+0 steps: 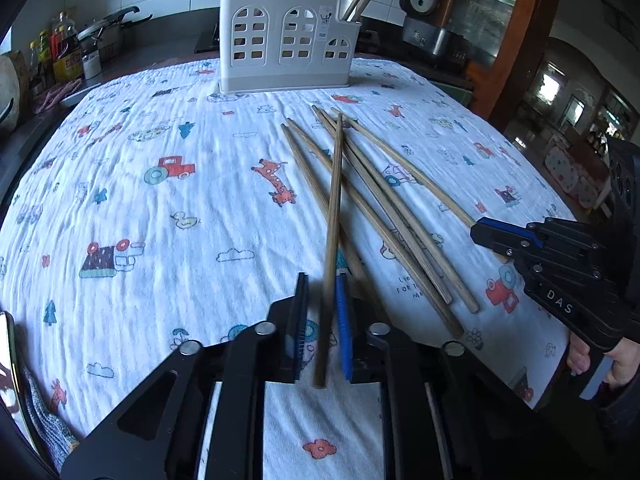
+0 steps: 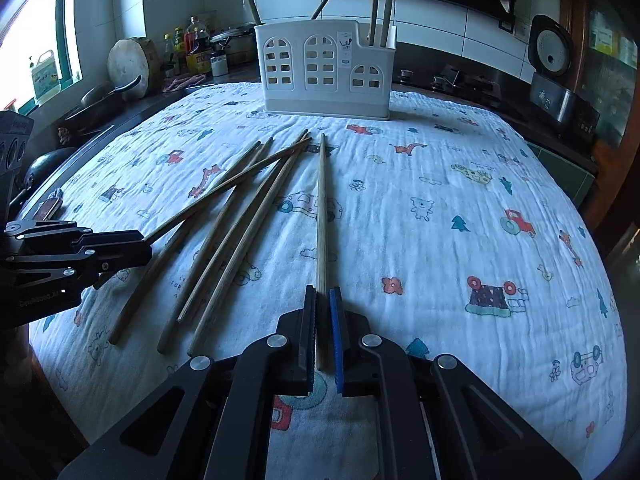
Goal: Organize utensils
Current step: 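Lower the left tool onto the pile and grasp a chopstick while the right tool grasps another, then lift the left tool's chopstick toward the holder while the right tool carries its chopstick there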
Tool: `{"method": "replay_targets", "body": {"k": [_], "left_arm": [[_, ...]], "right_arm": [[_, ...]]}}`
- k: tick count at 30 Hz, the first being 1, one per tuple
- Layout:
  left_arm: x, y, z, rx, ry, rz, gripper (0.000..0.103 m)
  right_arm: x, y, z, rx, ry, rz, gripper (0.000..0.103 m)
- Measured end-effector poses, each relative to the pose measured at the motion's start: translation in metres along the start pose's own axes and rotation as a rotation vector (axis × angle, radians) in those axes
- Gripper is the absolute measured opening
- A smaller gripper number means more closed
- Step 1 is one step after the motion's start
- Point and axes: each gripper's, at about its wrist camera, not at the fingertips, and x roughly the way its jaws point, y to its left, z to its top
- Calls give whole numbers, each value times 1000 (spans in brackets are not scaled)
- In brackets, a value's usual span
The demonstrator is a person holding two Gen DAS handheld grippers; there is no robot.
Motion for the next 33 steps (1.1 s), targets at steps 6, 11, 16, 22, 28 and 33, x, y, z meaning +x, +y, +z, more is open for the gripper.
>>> {"method": "replay_targets", "body": {"k": [6, 11, 16, 22, 28, 33], "left_arm": [[-3, -5, 4, 22, -7, 27, 6], [-23, -4, 10, 33, -46, 31, 5], [-53, -3, 25, 37, -124, 26, 6], [-85, -4, 58, 52, -211, -13, 5], [-99, -1, 85, 75, -218, -58, 6], [-98, 3, 81, 83, -192, -37, 5]], "right_arm": [[-4, -3, 2, 9, -12, 1, 7], [-22, -4, 12, 11, -59, 3, 7], [-50, -5, 34, 3, -136, 17, 7], [-80, -7, 76, -24, -224, 29, 7], [-96, -14, 118, -31, -261, 47, 7], [-101, -18, 127, -21, -270, 58, 7]]}}
